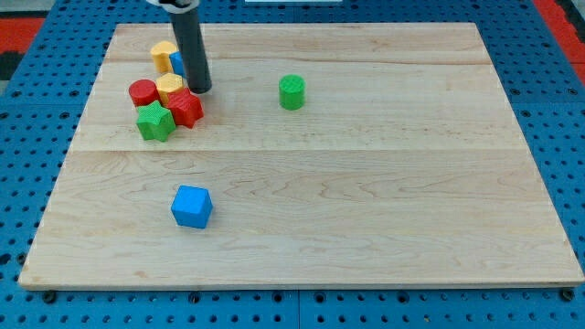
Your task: Point your arm at the green star
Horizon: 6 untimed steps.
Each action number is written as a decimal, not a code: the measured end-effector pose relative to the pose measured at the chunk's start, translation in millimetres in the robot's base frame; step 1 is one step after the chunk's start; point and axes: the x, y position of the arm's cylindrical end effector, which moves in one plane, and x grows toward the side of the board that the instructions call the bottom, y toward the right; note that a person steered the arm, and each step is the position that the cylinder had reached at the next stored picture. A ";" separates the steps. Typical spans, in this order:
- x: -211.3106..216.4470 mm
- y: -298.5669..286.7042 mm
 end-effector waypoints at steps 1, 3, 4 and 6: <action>48.4 16.5; 67.4 37.3; 29.1 11.6; 72.7 -26.6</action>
